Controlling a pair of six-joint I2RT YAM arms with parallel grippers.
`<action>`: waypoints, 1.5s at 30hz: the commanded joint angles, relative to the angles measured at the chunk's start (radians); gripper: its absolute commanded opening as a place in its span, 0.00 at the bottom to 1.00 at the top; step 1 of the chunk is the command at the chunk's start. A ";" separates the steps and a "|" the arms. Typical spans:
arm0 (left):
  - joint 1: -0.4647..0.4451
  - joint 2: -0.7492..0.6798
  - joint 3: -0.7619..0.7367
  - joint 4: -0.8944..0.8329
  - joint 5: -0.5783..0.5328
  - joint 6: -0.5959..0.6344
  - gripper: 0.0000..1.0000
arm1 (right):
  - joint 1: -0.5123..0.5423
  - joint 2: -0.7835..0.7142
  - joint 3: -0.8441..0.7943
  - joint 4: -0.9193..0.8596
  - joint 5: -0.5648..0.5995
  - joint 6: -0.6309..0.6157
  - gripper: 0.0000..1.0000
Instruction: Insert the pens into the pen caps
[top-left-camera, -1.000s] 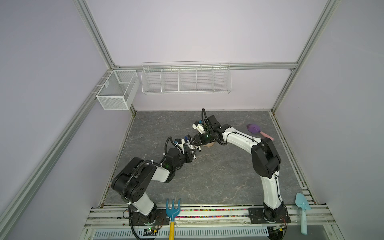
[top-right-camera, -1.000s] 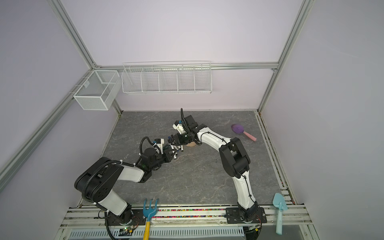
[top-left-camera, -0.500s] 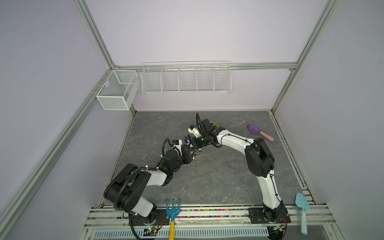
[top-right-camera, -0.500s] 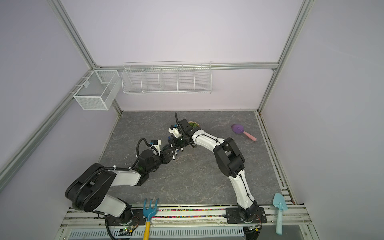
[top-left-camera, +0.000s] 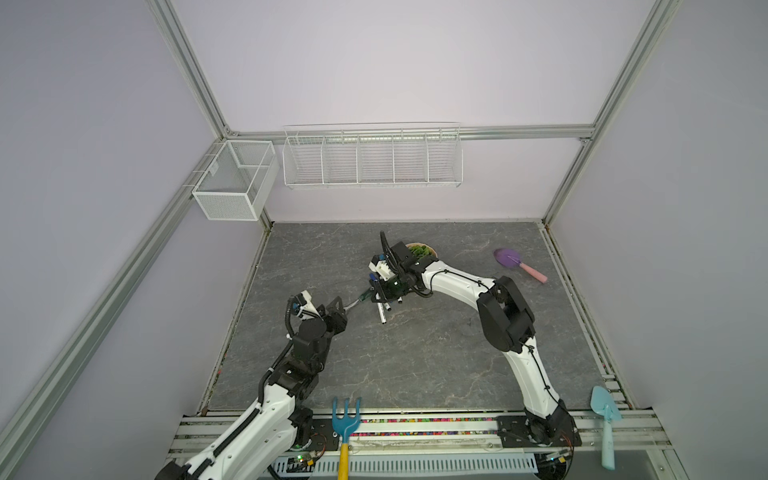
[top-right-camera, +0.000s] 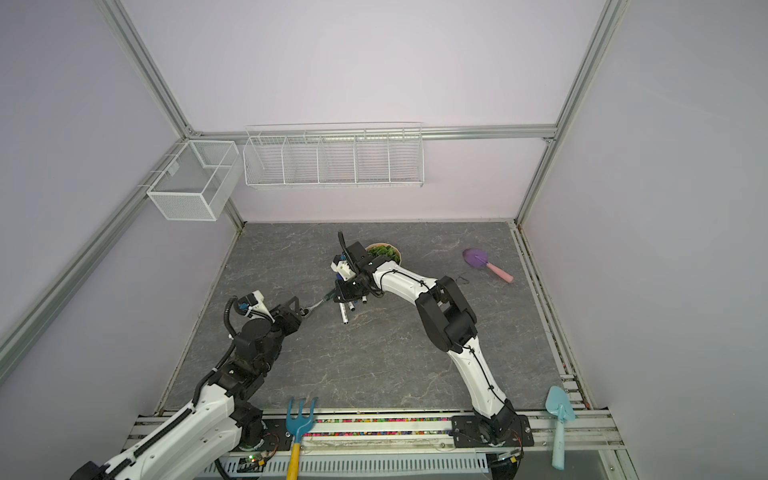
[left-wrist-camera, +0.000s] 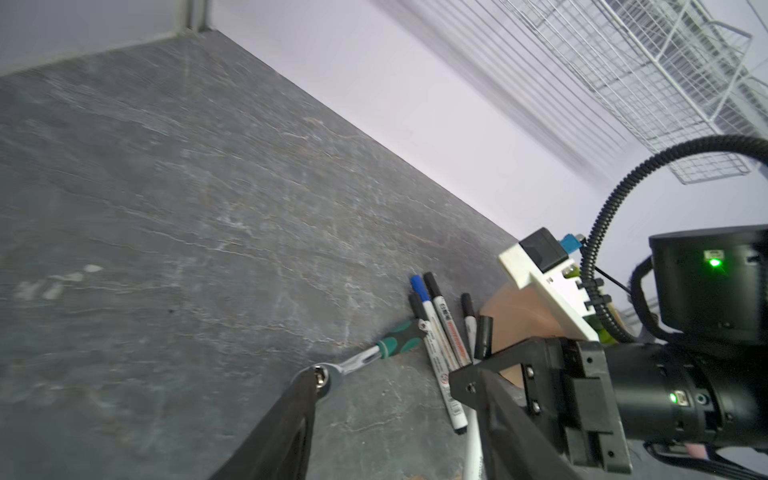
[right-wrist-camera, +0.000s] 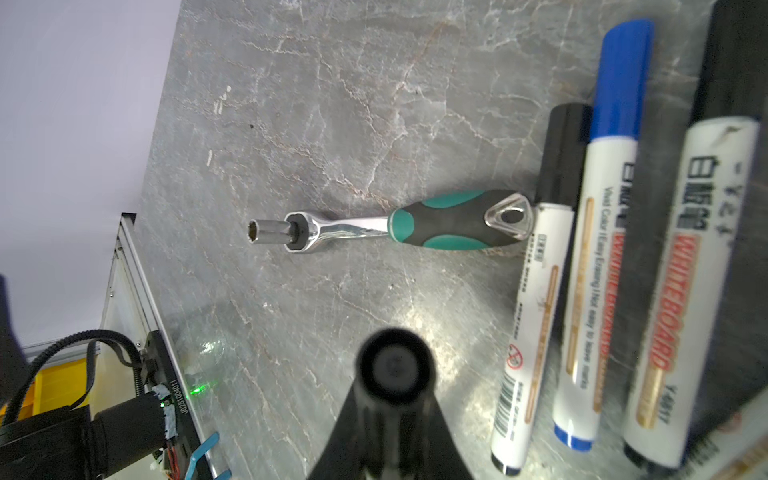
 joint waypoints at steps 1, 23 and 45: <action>0.005 -0.010 0.037 -0.170 -0.096 0.025 0.60 | 0.005 0.051 0.051 -0.042 0.028 -0.016 0.15; 0.022 0.274 0.148 -0.134 -0.282 0.068 0.62 | -0.099 -0.656 -0.668 0.313 0.644 0.134 0.47; 0.375 0.496 0.325 -0.056 -0.339 0.302 0.99 | -0.494 -0.723 -1.176 0.875 1.209 -0.327 0.99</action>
